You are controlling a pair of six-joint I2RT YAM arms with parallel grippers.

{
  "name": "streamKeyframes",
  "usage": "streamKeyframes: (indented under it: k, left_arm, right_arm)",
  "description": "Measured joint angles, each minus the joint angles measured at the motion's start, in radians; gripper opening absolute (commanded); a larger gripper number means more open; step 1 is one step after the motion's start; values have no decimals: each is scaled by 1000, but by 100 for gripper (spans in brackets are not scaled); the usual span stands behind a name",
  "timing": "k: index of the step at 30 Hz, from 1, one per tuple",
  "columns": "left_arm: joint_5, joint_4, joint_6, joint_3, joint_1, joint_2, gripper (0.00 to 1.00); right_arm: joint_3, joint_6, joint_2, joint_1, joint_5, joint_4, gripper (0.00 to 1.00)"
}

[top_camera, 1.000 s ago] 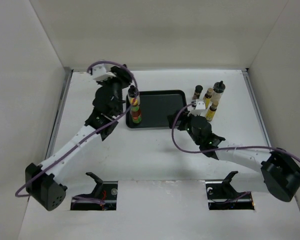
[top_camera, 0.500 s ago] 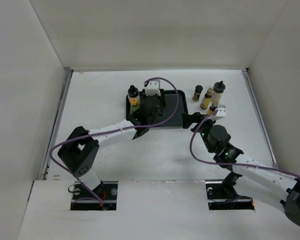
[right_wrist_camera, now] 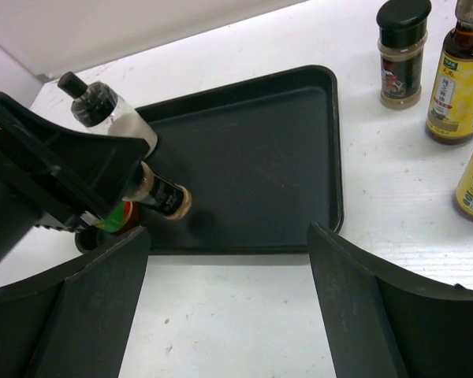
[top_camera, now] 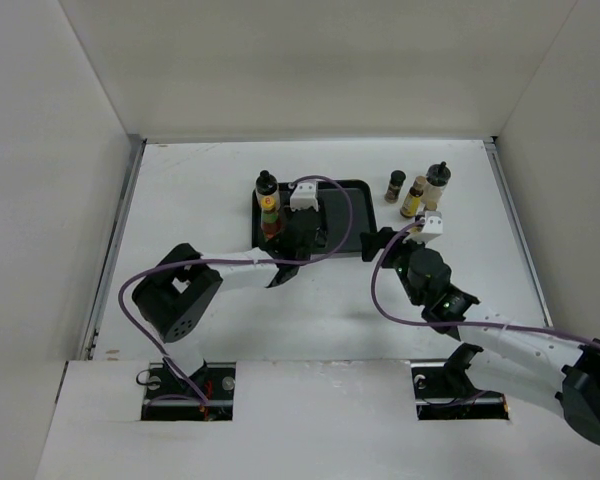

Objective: Organize the condiment bottles

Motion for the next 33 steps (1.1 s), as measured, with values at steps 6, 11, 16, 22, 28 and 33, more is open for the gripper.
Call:
streamKeyframes:
  k: [6,11,16,22,28,33]
  left_arm:
    - [5,31,-16,0,-10,64,30]
    - [6,67,-18,0,-11,88,39]
    - [8,80,-21,0,-10,97,54]
    - [8,79,-26,0,-11,106,74]
    - [9,73,-24,0,-21,98,91]
    - [35,53,-7,-4,-37,-10,94]
  right_arm:
    - [0,0,10,0,0,1,87]
    - [0,0,10,-1,0,1,90]
    - [0,3,10,-1,0,1,92]
    - [0,5,7,-1,0,1,93]
    - [0,7,-22,-1,2,-1,91]
    - [0,7,-96,-1,6,-34,91]
